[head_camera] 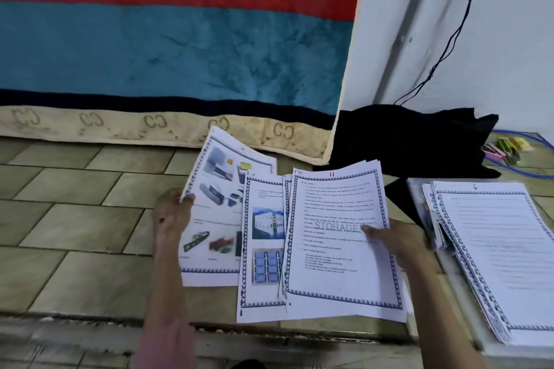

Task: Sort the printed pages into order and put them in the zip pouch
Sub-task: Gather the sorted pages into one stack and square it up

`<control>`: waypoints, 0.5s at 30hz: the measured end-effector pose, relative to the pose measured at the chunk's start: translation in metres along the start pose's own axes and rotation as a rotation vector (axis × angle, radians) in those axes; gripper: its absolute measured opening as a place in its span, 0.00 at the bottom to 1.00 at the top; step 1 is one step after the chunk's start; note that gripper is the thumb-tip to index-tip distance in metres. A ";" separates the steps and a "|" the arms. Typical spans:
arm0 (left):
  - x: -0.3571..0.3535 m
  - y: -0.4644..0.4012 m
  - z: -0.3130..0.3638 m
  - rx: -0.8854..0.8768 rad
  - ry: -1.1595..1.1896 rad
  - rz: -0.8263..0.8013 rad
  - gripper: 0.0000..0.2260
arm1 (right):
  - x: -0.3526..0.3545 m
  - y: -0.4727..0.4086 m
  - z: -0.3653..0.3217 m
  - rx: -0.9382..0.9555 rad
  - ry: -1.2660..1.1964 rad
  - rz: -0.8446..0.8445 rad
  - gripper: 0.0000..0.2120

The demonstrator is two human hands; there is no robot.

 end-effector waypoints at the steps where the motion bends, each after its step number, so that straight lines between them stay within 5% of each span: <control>1: 0.015 -0.001 0.004 -0.004 0.009 0.027 0.12 | -0.001 0.002 0.000 -0.016 -0.007 -0.008 0.19; 15: 0.078 0.053 0.095 -0.221 0.194 0.126 0.12 | 0.006 0.021 -0.011 -0.066 -0.144 -0.006 0.18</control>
Point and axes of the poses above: each hand's wrist, its own y-axis away from the middle knuckle, its own x-axis out of the back of the hand, z = x × y, the point moved 8 cm from there along -y, towards the middle knuckle, and after that the axes turned 8 degrees about y, right-handed, at the moved point
